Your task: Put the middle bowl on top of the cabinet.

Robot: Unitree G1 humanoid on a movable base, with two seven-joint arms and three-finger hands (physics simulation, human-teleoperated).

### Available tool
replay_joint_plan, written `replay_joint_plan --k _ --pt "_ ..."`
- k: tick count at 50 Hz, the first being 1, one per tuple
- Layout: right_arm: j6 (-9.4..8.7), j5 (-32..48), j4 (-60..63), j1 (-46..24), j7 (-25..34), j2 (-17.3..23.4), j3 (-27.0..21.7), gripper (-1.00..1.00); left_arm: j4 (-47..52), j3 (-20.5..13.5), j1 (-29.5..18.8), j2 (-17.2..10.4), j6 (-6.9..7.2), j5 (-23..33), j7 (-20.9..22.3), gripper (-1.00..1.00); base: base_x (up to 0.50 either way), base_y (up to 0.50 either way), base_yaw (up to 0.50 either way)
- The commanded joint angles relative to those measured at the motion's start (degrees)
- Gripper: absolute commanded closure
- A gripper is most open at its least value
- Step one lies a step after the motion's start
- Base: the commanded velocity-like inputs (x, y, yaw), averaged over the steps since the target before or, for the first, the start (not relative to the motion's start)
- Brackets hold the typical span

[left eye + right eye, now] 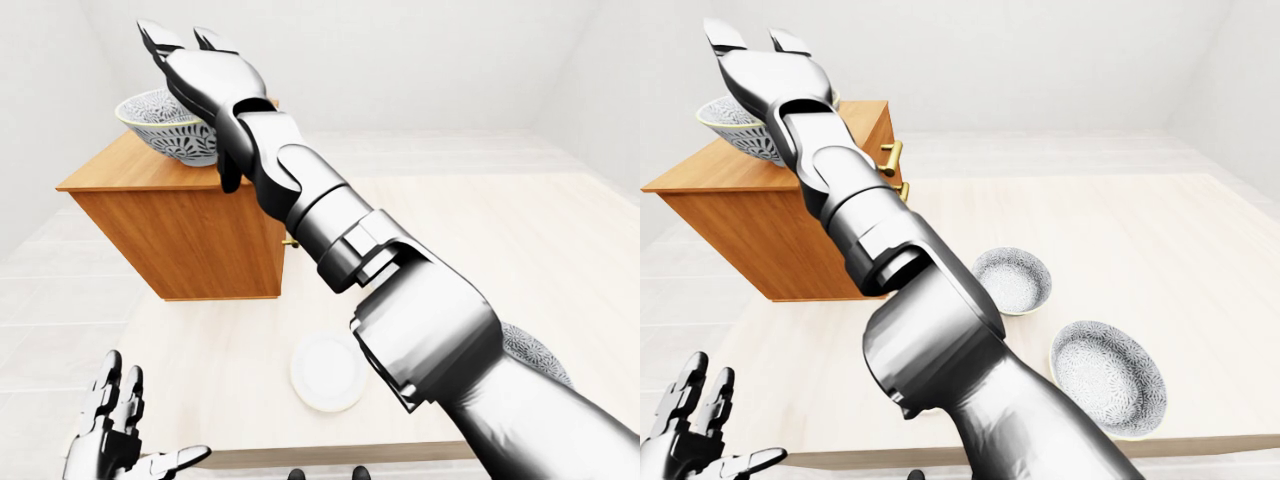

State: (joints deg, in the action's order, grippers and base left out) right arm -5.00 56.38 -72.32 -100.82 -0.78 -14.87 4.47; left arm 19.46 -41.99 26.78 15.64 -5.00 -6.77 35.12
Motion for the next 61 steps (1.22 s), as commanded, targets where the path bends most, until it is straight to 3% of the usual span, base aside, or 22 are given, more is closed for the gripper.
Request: replay_joint_plan --k 1,21,35,51,61 --pt "0.0 -1.24 0.46 -2.07 -0.1 0.17 -0.31 -1.0 0.57 -0.16 0.73 -0.21 0.0 -1.07 0.18 -1.0 0.0 0.0 0.0" --pt "0.0 -4.77 2.65 -7.75 3.96 3.43 -1.54 -1.0 3.82 -0.83 0.82 0.38 0.0 -1.65 0.44 -1.0 0.0 0.0 0.0" --pt "0.0 -9.37 3.87 -12.35 8.37 7.96 -3.66 -1.0 4.07 -2.25 1.95 1.41 0.0 -3.82 2.91 -1.0 0.0 0.0 0.0" --pt "0.0 -12.88 1.69 -15.35 7.64 14.71 -4.95 -1.0 2.79 -3.66 0.95 1.4 0.0 -4.58 4.12 -1.0 0.0 0.0 0.0" --pt "0.0 -12.66 -0.49 -13.02 5.42 19.05 -4.41 -1.0 2.45 -3.24 0.11 1.44 0.0 -3.17 3.5 -1.0 0.0 0.0 0.0"
